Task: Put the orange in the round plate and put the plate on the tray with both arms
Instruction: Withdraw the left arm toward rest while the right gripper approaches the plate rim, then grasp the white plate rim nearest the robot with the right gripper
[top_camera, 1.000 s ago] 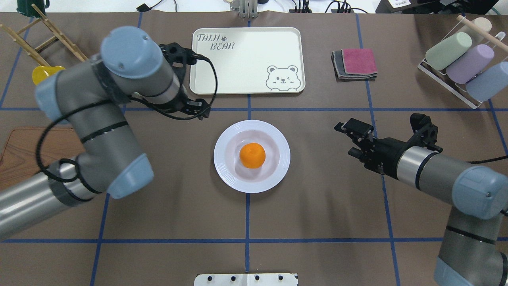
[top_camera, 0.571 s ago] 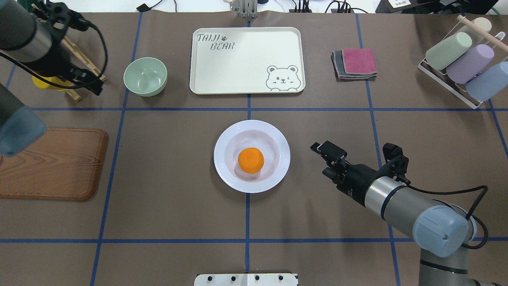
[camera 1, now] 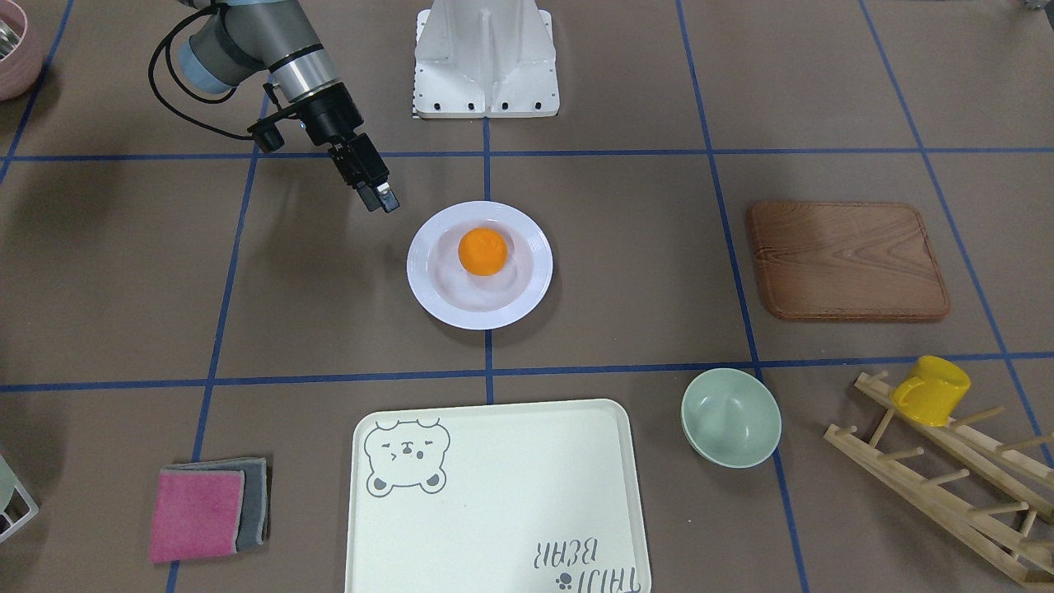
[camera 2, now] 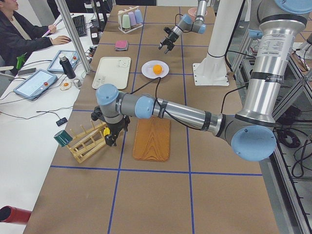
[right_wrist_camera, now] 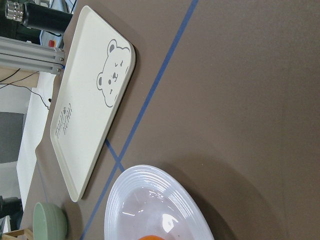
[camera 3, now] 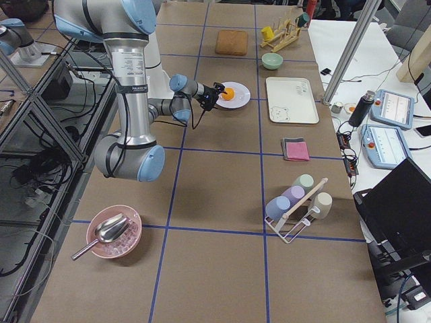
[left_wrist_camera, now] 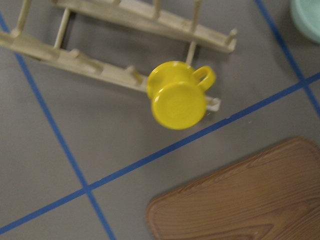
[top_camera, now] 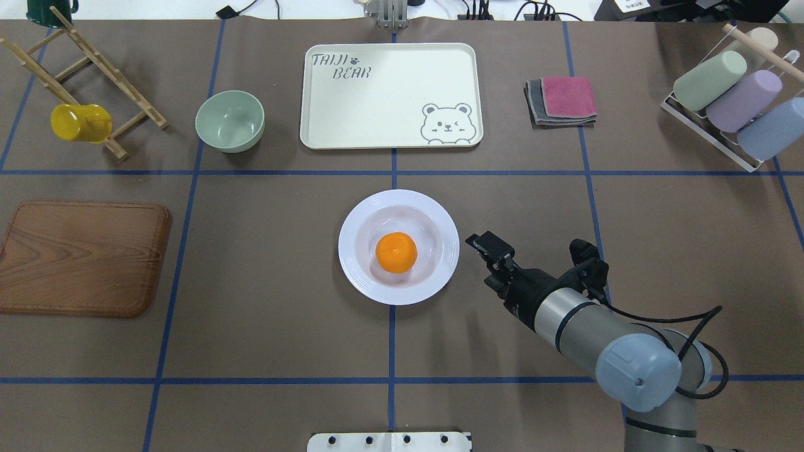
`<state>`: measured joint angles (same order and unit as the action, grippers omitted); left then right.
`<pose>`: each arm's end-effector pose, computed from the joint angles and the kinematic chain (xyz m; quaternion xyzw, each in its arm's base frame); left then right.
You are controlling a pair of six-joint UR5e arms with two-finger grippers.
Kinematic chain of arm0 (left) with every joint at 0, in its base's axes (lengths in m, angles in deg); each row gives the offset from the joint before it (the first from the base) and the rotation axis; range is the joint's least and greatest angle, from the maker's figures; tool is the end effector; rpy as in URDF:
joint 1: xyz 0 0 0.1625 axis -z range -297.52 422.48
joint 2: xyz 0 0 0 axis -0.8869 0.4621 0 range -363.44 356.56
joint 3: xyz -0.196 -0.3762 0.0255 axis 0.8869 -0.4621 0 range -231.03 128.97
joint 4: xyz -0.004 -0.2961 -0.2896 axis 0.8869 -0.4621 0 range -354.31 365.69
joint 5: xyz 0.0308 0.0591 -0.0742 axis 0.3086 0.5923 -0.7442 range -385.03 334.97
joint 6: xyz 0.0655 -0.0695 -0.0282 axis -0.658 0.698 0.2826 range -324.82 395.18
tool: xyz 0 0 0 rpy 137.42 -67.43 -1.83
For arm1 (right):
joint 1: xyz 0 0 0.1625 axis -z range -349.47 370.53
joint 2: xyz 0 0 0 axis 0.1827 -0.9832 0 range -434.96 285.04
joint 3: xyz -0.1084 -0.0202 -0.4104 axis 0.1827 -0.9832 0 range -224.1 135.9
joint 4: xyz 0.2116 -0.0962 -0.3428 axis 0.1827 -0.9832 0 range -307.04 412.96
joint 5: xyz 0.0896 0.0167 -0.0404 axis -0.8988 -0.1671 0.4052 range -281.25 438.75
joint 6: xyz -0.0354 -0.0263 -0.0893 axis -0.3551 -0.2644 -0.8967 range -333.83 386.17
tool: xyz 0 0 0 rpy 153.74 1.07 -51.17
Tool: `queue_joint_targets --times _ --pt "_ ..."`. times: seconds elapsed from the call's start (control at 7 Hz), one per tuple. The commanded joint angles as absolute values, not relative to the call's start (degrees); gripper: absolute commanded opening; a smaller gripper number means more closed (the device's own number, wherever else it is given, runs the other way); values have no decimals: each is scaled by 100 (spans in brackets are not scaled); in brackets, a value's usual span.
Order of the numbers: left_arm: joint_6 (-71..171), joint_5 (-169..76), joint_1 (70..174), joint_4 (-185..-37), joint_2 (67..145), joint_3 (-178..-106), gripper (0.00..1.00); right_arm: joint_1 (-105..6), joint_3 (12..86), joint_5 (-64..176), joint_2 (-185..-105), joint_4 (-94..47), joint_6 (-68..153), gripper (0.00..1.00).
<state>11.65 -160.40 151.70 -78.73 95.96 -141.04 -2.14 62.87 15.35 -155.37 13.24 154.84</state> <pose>-0.0548 -0.5613 0.5809 0.1062 0.3718 0.2067 0.8988 -0.4791 -0.2899 0.3294 0.0395 -0.6298 0.4591 0.6253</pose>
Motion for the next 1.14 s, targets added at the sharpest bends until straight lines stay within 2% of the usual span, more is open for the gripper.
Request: queue_joint_targets --times 0.0,0.29,0.86,1.0 --pt "767 -16179 15643 -7877 9475 -13805 98 -108 5920 1713 -15311 1253 15877 100" --pt "767 -16188 15635 -7877 9465 -13787 98 -203 5358 1723 -14688 1210 16195 99" --pt "767 -16197 15626 -7877 9465 -13778 98 -178 5092 1662 -14448 708 16372 96" --pt "767 -16197 15635 -7877 9447 -13787 98 -178 5091 1679 -14370 717 16433 80"
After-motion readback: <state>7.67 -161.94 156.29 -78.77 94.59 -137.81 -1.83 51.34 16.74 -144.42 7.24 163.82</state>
